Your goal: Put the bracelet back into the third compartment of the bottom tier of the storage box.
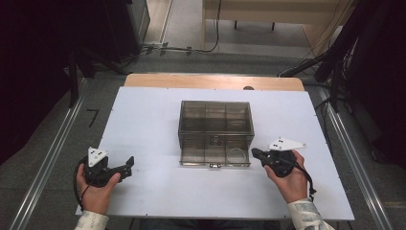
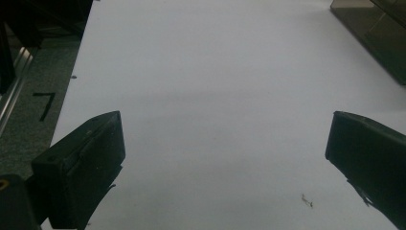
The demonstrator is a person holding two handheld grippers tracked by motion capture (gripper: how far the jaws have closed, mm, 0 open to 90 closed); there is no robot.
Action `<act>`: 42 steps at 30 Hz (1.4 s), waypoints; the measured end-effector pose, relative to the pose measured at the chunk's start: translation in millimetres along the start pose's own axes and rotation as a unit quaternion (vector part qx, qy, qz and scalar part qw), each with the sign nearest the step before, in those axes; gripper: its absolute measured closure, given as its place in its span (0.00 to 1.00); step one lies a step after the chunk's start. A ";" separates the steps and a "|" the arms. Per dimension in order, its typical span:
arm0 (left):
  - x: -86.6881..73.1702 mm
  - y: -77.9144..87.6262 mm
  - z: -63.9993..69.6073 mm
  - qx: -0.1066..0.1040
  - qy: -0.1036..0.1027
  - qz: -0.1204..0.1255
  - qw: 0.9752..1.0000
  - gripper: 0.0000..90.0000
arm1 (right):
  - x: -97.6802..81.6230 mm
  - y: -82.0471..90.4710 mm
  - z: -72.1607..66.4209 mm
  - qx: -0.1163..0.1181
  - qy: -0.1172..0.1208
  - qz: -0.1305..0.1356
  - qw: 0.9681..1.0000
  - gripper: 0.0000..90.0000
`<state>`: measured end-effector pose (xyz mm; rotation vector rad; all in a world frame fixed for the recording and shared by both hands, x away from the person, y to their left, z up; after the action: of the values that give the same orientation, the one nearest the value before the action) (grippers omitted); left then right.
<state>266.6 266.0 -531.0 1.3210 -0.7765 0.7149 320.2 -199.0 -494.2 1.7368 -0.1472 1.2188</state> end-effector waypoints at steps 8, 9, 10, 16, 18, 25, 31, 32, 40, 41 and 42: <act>-0.3 -0.7 0.9 0.000 -0.003 -0.002 1.000 0.00 | -8.8 16.7 19.8 -0.024 -0.012 0.004 1.000 0.97; -0.3 -0.9 0.9 0.000 -0.002 -0.002 1.000 0.00 | -10.4 19.2 23.2 -0.028 -0.014 0.006 0.999 0.96; -0.4 -1.0 1.0 0.000 -0.002 -0.002 1.000 0.00 | -12.4 22.0 26.7 -0.034 -0.016 0.005 0.999 0.96; -0.4 -1.8 1.6 -0.001 -0.003 -0.003 1.000 0.00 | -24.0 36.1 45.3 -0.058 -0.031 0.006 0.998 0.95; -0.4 -1.7 1.9 0.000 -0.002 -0.004 1.000 0.00 | -27.7 40.4 50.5 -0.067 -0.034 0.006 0.997 0.94; -0.5 -1.6 1.6 -0.001 -0.002 -0.003 1.000 0.00 | -37.1 52.4 66.2 -0.089 -0.053 0.009 0.995 0.92; -0.7 -1.8 1.4 0.000 -0.002 -0.004 1.000 0.00 | -45.9 62.4 78.6 -0.113 -0.063 0.006 0.992 0.89; -0.7 -1.8 1.5 0.000 -0.002 -0.004 1.000 0.00 | -47.5 63.8 80.8 -0.117 -0.063 0.005 0.991 0.88; -0.7 -2.3 1.7 0.001 -0.003 -0.005 1.000 0.00 | -59.9 73.8 92.9 -0.140 -0.078 0.000 0.987 0.76; -0.7 -2.4 1.7 0.001 -0.003 -0.005 1.000 0.00 | -62.0 74.4 94.6 -0.144 -0.082 -0.003 0.986 0.72; -0.7 -2.4 1.5 0.001 -0.003 -0.005 1.000 0.00 | -64.1 74.7 96.5 -0.149 -0.083 -0.005 0.985 0.67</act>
<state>268.0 264.2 -532.8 1.3289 -0.7729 0.7054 309.3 -336.3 -499.1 1.5708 -0.3977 0.9875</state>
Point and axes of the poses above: each handheld gripper's, and its own axes: y roughly backward along the jaws, x roughly out of its top, z roughly to its right, the point moved 6 cm from there along -y, roughly forward along the jaws
